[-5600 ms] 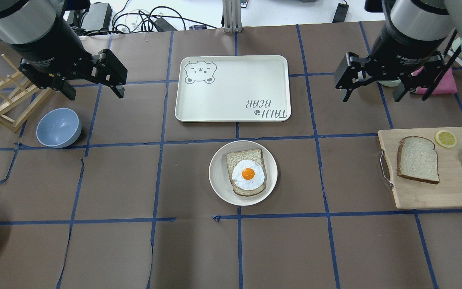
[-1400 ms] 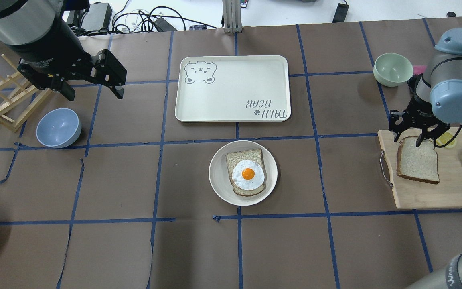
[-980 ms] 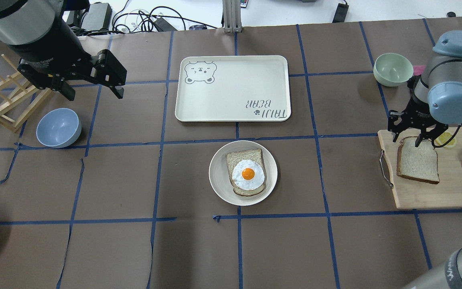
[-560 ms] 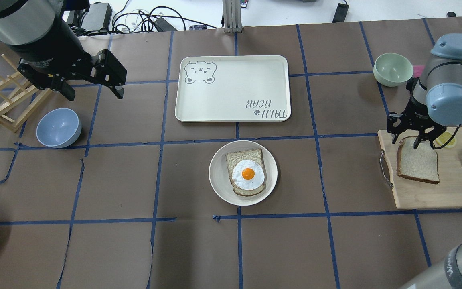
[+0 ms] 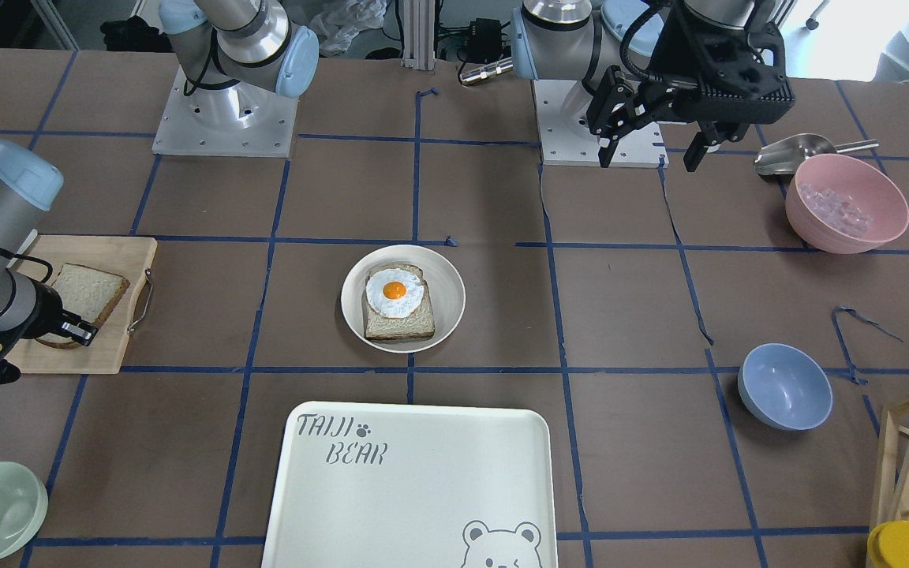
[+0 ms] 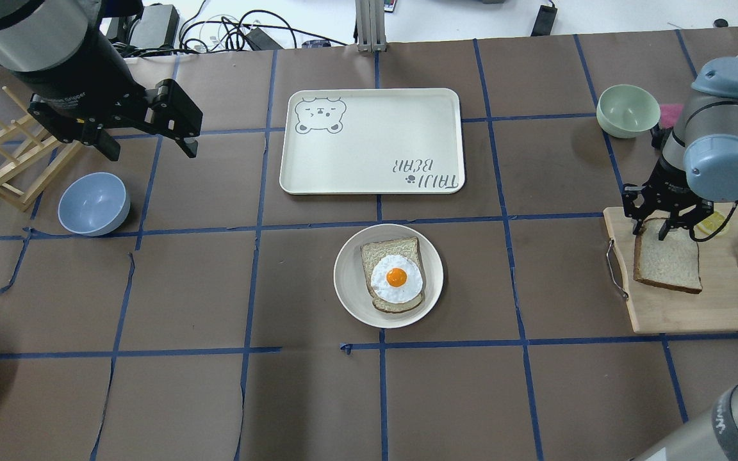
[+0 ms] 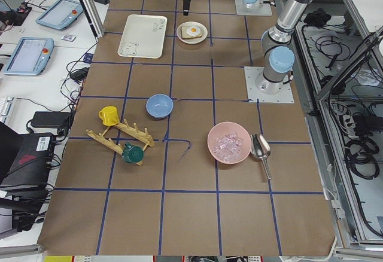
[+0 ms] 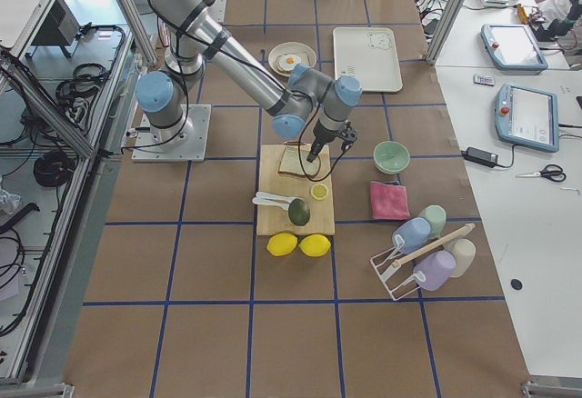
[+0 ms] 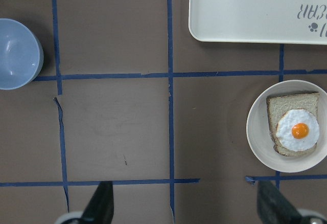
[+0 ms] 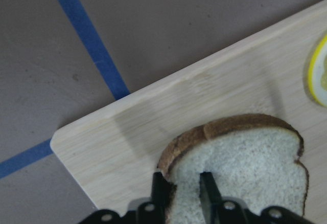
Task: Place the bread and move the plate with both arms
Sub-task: 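Close the right gripper on the bread slice's edge and lift it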
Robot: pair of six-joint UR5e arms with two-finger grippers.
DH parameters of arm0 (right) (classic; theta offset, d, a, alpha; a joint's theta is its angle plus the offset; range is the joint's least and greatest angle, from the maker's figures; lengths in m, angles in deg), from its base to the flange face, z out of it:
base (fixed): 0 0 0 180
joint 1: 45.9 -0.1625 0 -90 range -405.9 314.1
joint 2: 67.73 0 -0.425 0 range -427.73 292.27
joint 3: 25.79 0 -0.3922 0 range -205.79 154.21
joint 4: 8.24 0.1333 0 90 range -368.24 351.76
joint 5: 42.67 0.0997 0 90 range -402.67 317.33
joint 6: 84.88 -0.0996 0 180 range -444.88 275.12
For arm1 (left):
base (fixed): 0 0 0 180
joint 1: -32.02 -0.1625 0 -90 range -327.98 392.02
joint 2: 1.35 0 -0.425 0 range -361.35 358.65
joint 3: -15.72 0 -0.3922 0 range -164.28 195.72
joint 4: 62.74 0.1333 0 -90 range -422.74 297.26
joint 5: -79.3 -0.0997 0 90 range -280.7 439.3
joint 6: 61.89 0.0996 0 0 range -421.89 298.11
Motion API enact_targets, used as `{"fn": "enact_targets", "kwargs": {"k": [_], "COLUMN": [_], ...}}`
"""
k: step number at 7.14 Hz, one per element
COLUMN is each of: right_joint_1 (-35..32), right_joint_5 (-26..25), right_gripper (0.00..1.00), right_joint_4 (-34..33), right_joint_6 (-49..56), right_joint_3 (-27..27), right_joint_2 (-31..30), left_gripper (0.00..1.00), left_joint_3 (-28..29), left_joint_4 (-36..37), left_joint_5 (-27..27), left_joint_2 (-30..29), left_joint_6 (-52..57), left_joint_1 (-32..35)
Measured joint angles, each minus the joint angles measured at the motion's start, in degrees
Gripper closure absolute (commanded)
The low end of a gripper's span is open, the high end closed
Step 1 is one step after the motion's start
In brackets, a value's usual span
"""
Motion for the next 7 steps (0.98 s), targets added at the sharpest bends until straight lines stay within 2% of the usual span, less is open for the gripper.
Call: {"fn": "enact_targets", "kwargs": {"k": [5, 7], "right_joint_1": [0.0, -0.8], "right_joint_5": [-0.2, 0.2], "right_gripper": [1.00, 1.00], "right_joint_4": [2.6, 8.2], "right_joint_6": [1.1, 0.6], "right_joint_3": [-0.7, -1.5], "right_joint_2": [-1.6, -4.8], "left_gripper": [0.00, 0.00], "left_joint_3": [0.0, 0.0], "left_joint_4": [0.1, 0.1], "left_joint_5": [0.1, 0.1], "left_joint_2": [0.0, 0.0], "left_joint_6": [0.0, 0.0], "left_joint_1": [0.0, 0.0]}}
